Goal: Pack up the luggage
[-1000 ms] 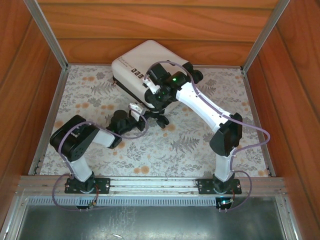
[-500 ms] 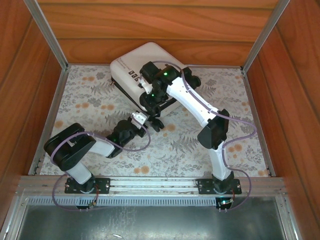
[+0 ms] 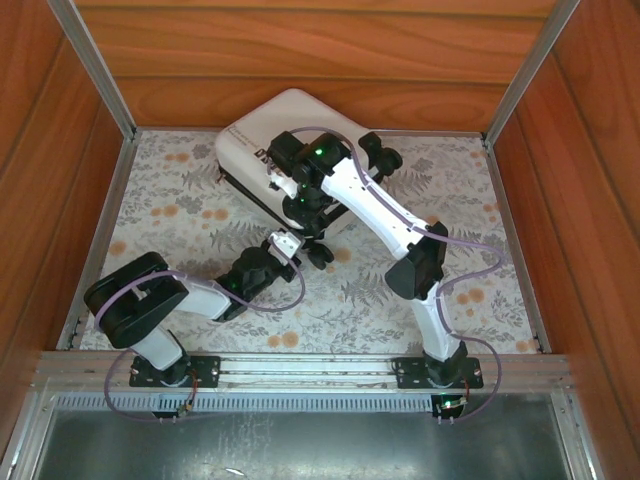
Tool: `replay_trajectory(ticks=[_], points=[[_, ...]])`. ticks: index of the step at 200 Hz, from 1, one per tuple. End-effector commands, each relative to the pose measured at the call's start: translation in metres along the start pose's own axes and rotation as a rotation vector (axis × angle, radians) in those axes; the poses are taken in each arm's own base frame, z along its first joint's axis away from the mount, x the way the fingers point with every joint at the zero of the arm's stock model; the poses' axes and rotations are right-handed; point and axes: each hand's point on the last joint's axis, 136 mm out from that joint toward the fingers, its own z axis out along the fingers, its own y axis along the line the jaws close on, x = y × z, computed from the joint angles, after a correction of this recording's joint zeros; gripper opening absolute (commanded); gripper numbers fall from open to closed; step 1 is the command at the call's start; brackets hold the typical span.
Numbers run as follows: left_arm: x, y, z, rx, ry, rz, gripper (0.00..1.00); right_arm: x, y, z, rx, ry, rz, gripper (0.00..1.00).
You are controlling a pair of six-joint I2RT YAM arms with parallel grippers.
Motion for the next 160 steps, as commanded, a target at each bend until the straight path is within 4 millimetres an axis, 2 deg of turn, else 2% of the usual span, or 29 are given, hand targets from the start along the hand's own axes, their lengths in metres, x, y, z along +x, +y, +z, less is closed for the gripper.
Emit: replay_trajectory(ticks=[1, 51, 81, 119, 142, 160], points=[[-0.048, -0.083, -0.005, 0.302, -0.167, 0.072, 0.00, -0.105, 0.063, -0.046, -0.169, -0.482, -0.256, 0.00], [-0.052, -0.091, 0.020, 0.123, -0.151, 0.101, 0.00, -0.117, 0.110, -0.046, -0.420, -0.533, -0.259, 0.00], [-0.057, -0.094, 0.042, -0.010, -0.144, 0.088, 0.00, -0.123, 0.138, -0.047, -0.474, -0.539, -0.231, 0.00], [-0.044, -0.070, 0.063, -0.251, -0.107, 0.009, 0.00, -0.123, 0.169, -0.057, -0.545, -0.530, -0.142, 0.00], [-0.027, -0.054, 0.065, -0.394, -0.071, 0.014, 0.00, -0.125, 0.190, -0.070, -0.573, -0.559, -0.123, 0.00], [-0.019, -0.047, 0.064, -0.452, -0.053, 0.023, 0.00, -0.131, 0.195, -0.074, -0.568, -0.588, -0.072, 0.00]])
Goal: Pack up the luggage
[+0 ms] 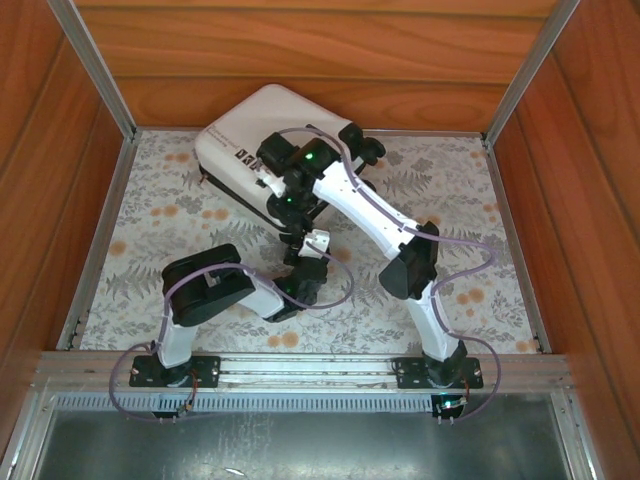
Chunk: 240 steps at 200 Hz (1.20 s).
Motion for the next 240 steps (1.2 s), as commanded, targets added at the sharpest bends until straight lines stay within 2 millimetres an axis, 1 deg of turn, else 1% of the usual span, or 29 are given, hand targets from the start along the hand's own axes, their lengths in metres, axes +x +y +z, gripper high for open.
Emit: replay_trajectory(ticks=[1, 3, 5, 8, 20, 30, 48, 75, 100, 118, 135, 154, 173, 185, 200, 209, 214, 218, 225, 228, 232, 240], points=[[-0.020, -0.066, -0.020, 0.226, -0.063, 0.014, 0.00, -0.087, 0.178, -0.064, -0.519, -0.451, -0.137, 0.00], [-0.020, -0.066, -0.019, 0.224, -0.063, 0.014, 0.00, -0.088, 0.178, -0.064, -0.519, -0.453, -0.130, 0.00], [-0.020, -0.073, -0.028, 0.247, -0.067, 0.018, 0.00, -0.089, 0.178, -0.064, -0.520, -0.456, -0.124, 0.00], [-0.020, -0.076, -0.031, 0.257, -0.068, 0.022, 0.00, -0.090, 0.177, -0.064, -0.519, -0.459, -0.115, 0.00], [-0.019, -0.084, -0.033, 0.283, -0.074, 0.044, 0.00, -0.095, 0.175, -0.063, -0.512, -0.478, -0.077, 0.00], [-0.020, -0.088, -0.034, 0.289, -0.078, 0.053, 0.00, -0.096, 0.177, -0.060, -0.519, -0.481, -0.067, 0.00], [-0.022, -0.096, -0.034, 0.314, -0.085, 0.068, 0.00, -0.099, 0.182, -0.056, -0.556, -0.472, -0.033, 0.00], [-0.024, -0.103, -0.034, 0.334, -0.096, 0.097, 0.00, -0.111, 0.192, -0.064, -0.640, -0.499, 0.033, 0.00], [-0.031, -0.111, -0.035, 0.364, -0.117, 0.126, 0.00, -0.119, 0.192, -0.069, -0.652, -0.514, 0.056, 0.00], [-0.034, -0.116, -0.033, 0.360, -0.128, 0.141, 0.00, -0.121, 0.193, -0.065, -0.653, -0.488, 0.076, 0.00], [-0.031, -0.123, -0.027, 0.343, -0.127, 0.147, 0.00, -0.125, 0.198, -0.066, -0.687, -0.476, 0.104, 0.00], [-0.024, -0.128, -0.018, 0.316, -0.113, 0.125, 0.00, -0.136, 0.203, -0.079, -0.738, -0.508, 0.151, 0.00], [-0.019, -0.140, -0.013, 0.314, -0.114, 0.122, 0.00, -0.144, 0.205, -0.093, -0.749, -0.565, 0.168, 0.00], [-0.015, -0.149, -0.013, 0.342, -0.113, 0.113, 0.00, -0.149, 0.204, -0.096, -0.755, -0.577, 0.203, 0.00], [-0.010, -0.159, -0.012, 0.368, -0.110, 0.103, 0.00, -0.155, 0.209, -0.099, -0.814, -0.584, 0.246, 0.01], [-0.008, -0.163, -0.012, 0.376, -0.107, 0.095, 0.00, -0.159, 0.214, -0.099, -0.854, -0.579, 0.270, 0.05], [-0.006, -0.164, -0.011, 0.379, -0.106, 0.093, 0.00, -0.160, 0.216, -0.100, -0.870, -0.578, 0.274, 0.10], [-0.005, -0.165, -0.011, 0.381, -0.105, 0.092, 0.00, -0.160, 0.218, -0.099, -0.873, -0.575, 0.277, 0.18], [-0.003, -0.166, -0.011, 0.383, -0.102, 0.092, 0.00, -0.159, 0.218, -0.096, -0.862, -0.564, 0.273, 0.37], [-0.002, -0.166, -0.011, 0.382, -0.101, 0.092, 0.00, -0.158, 0.217, -0.097, -0.858, -0.562, 0.268, 0.44], [-0.002, -0.166, -0.011, 0.382, -0.101, 0.091, 0.00, -0.156, 0.217, -0.097, -0.848, -0.557, 0.259, 0.50], [-0.001, -0.163, -0.011, 0.377, -0.098, 0.094, 0.00, -0.151, 0.213, -0.097, -0.814, -0.549, 0.243, 0.57]])
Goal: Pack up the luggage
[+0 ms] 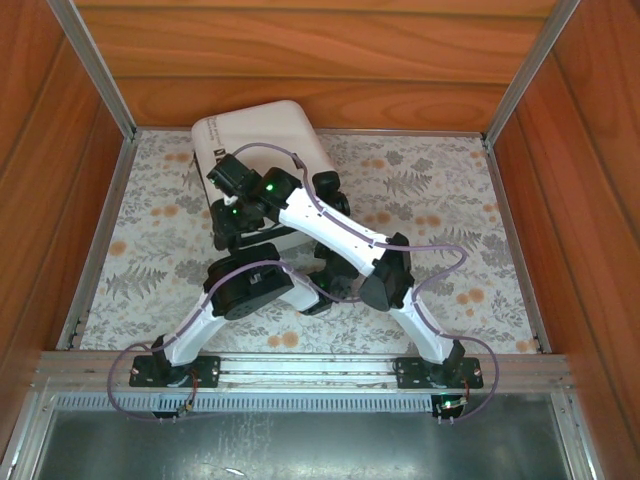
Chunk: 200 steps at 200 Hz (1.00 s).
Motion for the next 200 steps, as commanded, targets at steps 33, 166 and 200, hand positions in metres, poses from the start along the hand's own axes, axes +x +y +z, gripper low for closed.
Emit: replay_trajectory(ticks=[33, 166, 200], points=[[0.008, -0.076, -0.040, 0.385, -0.021, 0.089, 0.00, -0.022, 0.099, -0.088, -0.348, -0.179, -0.227, 0.74], [0.010, -0.062, -0.039, 0.374, -0.004, 0.067, 0.00, 0.043, -0.156, -0.260, 0.487, -0.220, 0.009, 0.81], [0.011, -0.060, -0.040, 0.374, -0.002, 0.066, 0.00, 0.049, -0.183, -0.237, 0.461, -0.140, 0.036, 0.80]])
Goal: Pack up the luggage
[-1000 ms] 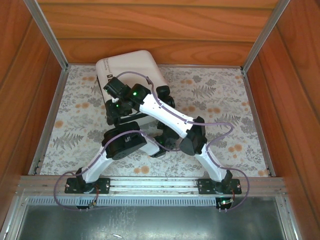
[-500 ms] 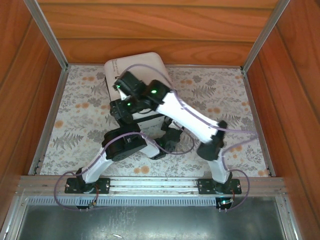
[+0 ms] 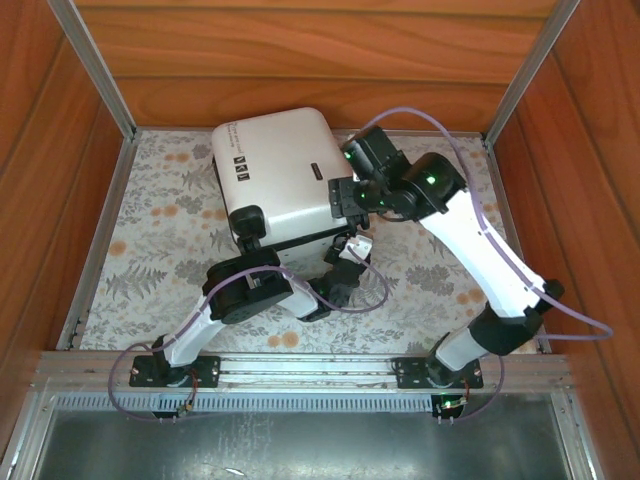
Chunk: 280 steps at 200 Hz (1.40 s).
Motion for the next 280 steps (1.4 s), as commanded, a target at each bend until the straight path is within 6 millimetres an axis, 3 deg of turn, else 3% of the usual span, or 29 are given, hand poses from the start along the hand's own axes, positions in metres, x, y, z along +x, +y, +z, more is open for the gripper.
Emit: replay_trajectory(ticks=[1, 41, 85, 89, 139, 153, 171, 193, 213, 247, 280], points=[[0.015, -0.021, -0.012, 0.111, 0.040, 0.063, 0.00, 0.013, -0.008, 0.014, 0.004, 0.070, -0.026, 0.80], [0.014, -0.018, -0.013, 0.108, 0.040, 0.064, 0.00, 0.023, -0.033, 0.041, 0.094, 0.163, -0.023, 0.79], [0.014, -0.019, -0.013, 0.109, 0.038, 0.062, 0.00, 0.024, -0.040, 0.065, 0.076, 0.221, -0.027, 0.74], [0.014, -0.019, -0.013, 0.109, 0.038, 0.062, 0.00, 0.026, -0.041, 0.077, 0.086, 0.249, -0.031, 0.74], [0.014, -0.016, -0.014, 0.100, 0.039, 0.068, 0.00, 0.027, -0.043, 0.111, 0.069, 0.335, -0.071, 0.70], [0.015, -0.015, -0.015, 0.098, 0.040, 0.070, 0.00, 0.029, -0.045, 0.119, 0.079, 0.364, -0.088, 0.67], [0.014, -0.013, -0.015, 0.093, 0.040, 0.073, 0.00, 0.032, -0.044, 0.128, 0.083, 0.396, -0.101, 0.55], [0.015, -0.013, -0.015, 0.090, 0.040, 0.082, 0.00, 0.030, -0.034, 0.129, 0.035, 0.411, -0.089, 0.23], [0.016, -0.015, -0.014, 0.095, 0.036, 0.082, 0.00, 0.024, -0.018, 0.126, -0.037, 0.404, -0.072, 0.01], [0.010, -0.027, -0.015, 0.145, -0.012, 0.087, 0.00, 0.013, 0.023, 0.116, -0.181, 0.373, -0.058, 0.00], [-0.004, -0.051, -0.022, 0.251, -0.097, 0.102, 0.00, 0.002, 0.071, 0.104, -0.340, 0.337, -0.039, 0.00]])
